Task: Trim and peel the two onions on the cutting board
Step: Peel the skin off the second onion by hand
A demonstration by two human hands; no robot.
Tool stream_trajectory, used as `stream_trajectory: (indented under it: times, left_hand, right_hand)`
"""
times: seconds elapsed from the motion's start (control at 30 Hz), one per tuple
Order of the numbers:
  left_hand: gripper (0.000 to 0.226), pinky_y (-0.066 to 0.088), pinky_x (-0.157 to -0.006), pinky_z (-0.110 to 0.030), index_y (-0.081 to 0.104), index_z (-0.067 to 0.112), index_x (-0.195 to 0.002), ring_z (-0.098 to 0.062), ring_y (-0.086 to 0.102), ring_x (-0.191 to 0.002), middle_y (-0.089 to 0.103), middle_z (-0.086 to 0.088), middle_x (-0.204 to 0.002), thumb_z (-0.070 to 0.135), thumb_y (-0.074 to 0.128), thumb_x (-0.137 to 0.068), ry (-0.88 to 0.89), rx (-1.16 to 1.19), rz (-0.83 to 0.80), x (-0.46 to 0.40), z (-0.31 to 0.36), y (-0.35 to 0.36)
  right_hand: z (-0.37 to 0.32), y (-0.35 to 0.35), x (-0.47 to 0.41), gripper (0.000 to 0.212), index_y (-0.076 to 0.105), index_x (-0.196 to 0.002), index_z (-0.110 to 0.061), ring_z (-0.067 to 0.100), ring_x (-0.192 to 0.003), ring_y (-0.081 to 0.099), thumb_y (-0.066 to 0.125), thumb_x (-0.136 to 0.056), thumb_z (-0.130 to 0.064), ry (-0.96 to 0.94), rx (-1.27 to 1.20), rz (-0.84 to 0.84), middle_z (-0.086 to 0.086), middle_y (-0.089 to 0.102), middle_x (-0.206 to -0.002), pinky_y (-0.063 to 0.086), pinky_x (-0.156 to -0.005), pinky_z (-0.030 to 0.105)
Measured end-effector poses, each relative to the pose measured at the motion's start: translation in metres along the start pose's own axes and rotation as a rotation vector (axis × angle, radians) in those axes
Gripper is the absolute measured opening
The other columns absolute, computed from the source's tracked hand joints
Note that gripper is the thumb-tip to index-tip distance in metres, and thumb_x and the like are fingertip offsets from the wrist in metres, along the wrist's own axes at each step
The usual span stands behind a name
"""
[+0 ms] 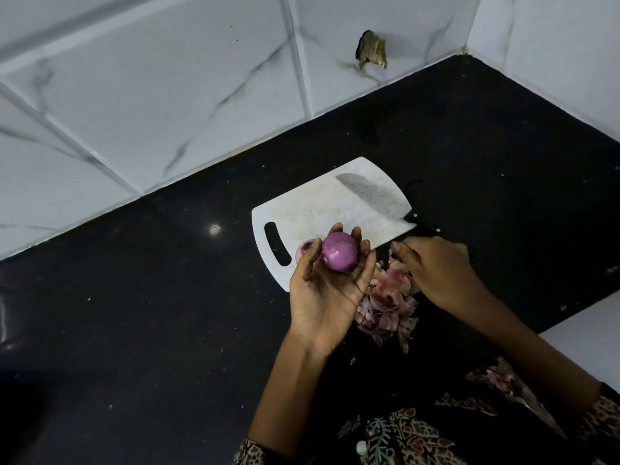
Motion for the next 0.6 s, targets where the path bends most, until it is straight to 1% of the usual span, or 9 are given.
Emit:
stream_trajectory:
  times: [0.1,0.13,0.2,0.27,0.33,0.37,0.43,0.5,0.6]
  left_hand:
    - [0.032,0.055,-0.088,-0.04,0.06,0.01,-0.111,-0.027,0.069,-0.092,0.066,-0.017,-0.113,0.032,0.044,-0.094,0.02,-0.051,0.014,0.0,0.002,-0.002]
    - [0.033,0.052,-0.091,-0.041,0.06,0.011,-0.112,-0.028,0.069,-0.096,0.066,-0.017,-0.116,0.033,0.043,-0.095,0.029,-0.078,0.019,0.001,0.003,-0.002]
    - [0.035,0.048,-0.097,-0.043,0.059,0.012,-0.113,-0.031,0.066,-0.107,0.063,-0.019,-0.124,0.036,0.04,-0.096,0.038,-0.137,0.025,0.0,0.003,-0.003]
    - [0.038,0.045,-0.101,-0.043,0.058,0.014,-0.114,-0.031,0.062,-0.114,0.061,-0.02,-0.128,0.041,0.037,-0.098,0.04,-0.2,0.038,-0.002,0.003,-0.005]
    - [0.042,0.043,-0.104,-0.041,0.058,0.016,-0.114,-0.029,0.065,-0.111,0.063,-0.019,-0.125,0.046,0.033,-0.098,0.033,-0.246,0.062,-0.005,0.003,-0.008]
    - [0.045,0.042,-0.104,-0.041,0.059,0.016,-0.113,-0.028,0.066,-0.107,0.065,-0.019,-0.121,0.048,0.031,-0.098,0.027,-0.257,0.079,-0.007,0.002,-0.011]
    - [0.051,0.041,-0.104,-0.041,0.062,0.014,-0.109,-0.026,0.069,-0.099,0.071,-0.017,-0.106,0.051,0.029,-0.099,0.016,-0.273,0.107,-0.01,0.0,-0.016]
    - [0.059,0.046,-0.098,-0.039,0.067,0.011,-0.102,-0.023,0.071,-0.09,0.072,-0.014,-0.093,0.053,0.026,-0.1,0.01,-0.304,0.126,-0.011,-0.002,-0.018]
    - [0.064,0.057,-0.084,-0.035,0.062,0.008,-0.113,-0.021,0.071,-0.09,0.072,-0.013,-0.097,0.055,0.021,-0.099,-0.011,-0.355,0.121,-0.009,-0.005,-0.014]
  right_hand:
    - [-0.004,-0.011,0.0,0.013,0.064,-0.103,-0.017,0.018,-0.085,0.064,0.056,-0.094,-0.019,-0.076,-0.212,0.061,-0.002,0.067,-0.086,0.048,-0.085,0.039]
    - [-0.007,-0.01,0.0,0.024,0.062,-0.114,-0.02,0.014,-0.093,0.063,0.059,-0.091,-0.014,-0.086,-0.298,0.013,-0.003,0.067,-0.096,0.049,-0.084,0.03]
    - [-0.015,-0.012,0.001,0.04,0.055,-0.126,-0.024,0.007,-0.109,0.053,0.061,-0.089,-0.011,-0.138,-0.407,-0.013,-0.008,0.058,-0.115,0.041,-0.085,0.012]
    - [-0.027,-0.029,0.006,0.034,0.058,-0.124,-0.021,0.009,-0.113,0.048,0.059,-0.09,-0.013,-0.229,-0.406,0.166,-0.01,0.056,-0.117,0.039,-0.088,0.017]
    - [-0.038,-0.047,0.015,0.022,0.065,-0.111,-0.016,0.011,-0.105,0.054,0.056,-0.091,-0.016,-0.308,-0.457,0.353,-0.011,0.059,-0.104,0.046,-0.085,0.027]
    - [-0.043,-0.052,0.019,0.021,0.067,-0.106,-0.015,0.011,-0.1,0.056,0.055,-0.09,-0.018,-0.338,-0.496,0.381,-0.012,0.06,-0.099,0.048,-0.081,0.029]
    - [-0.053,-0.051,0.022,0.025,0.068,-0.105,-0.014,0.01,-0.096,0.058,0.055,-0.088,-0.027,-0.398,-0.538,0.339,-0.01,0.061,-0.096,0.05,-0.078,0.029]
    - [-0.063,-0.042,0.023,0.036,0.067,-0.113,-0.016,0.011,-0.102,0.056,0.058,-0.085,-0.037,-0.46,-0.531,0.244,-0.007,0.062,-0.105,0.049,-0.086,0.029]
    - [-0.072,-0.022,0.026,0.054,0.057,-0.129,-0.018,0.011,-0.117,0.048,0.058,-0.082,-0.044,-0.549,-0.332,0.195,-0.005,0.058,-0.126,0.042,-0.097,0.033]
Point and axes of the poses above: each hand's wrist, its own x-axis away from the middle knuckle, its own y-axis out of the palm, z = x × y, the point moved 8 cm from there along -x, towards the middle knuckle
